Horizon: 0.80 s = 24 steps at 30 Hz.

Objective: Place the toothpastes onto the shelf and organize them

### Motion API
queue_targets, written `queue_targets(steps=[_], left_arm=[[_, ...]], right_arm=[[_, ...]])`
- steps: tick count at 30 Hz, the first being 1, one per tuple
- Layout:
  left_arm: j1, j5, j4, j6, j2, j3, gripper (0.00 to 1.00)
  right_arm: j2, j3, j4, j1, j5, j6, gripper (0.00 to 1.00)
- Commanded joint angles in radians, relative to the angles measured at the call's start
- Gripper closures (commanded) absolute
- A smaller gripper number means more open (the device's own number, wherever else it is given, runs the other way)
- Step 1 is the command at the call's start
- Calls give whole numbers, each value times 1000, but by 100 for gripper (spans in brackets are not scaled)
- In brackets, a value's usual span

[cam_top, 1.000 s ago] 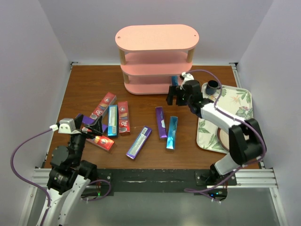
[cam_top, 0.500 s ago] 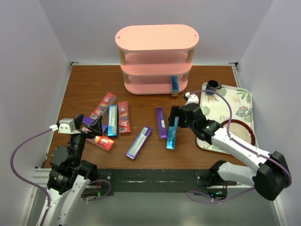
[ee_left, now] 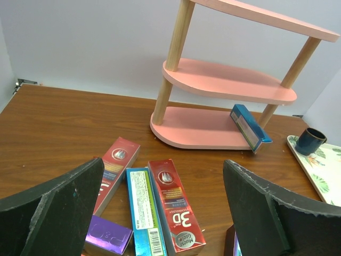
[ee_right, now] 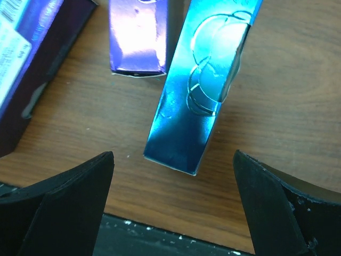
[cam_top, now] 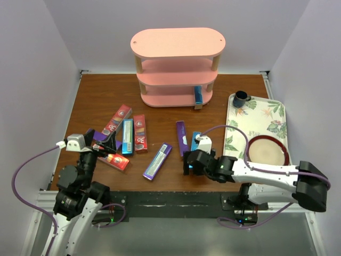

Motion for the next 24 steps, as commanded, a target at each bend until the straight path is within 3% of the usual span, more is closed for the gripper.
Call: queue_targets(steps=[1, 7, 14, 24], left_arm=[[-5, 9, 37, 16, -137, -1, 2], [-5, 9, 34, 16, -136, -1, 2], [-5, 8, 36, 17, -136, 0, 2], [-5, 9, 37, 19, -136, -3, 2]], right_arm=[[97, 40, -52, 60, 179, 155, 2], [205, 74, -30, 110, 274, 215, 5], [233, 74, 23, 138, 333, 215, 21], [267, 57, 42, 141, 374, 247, 33]])
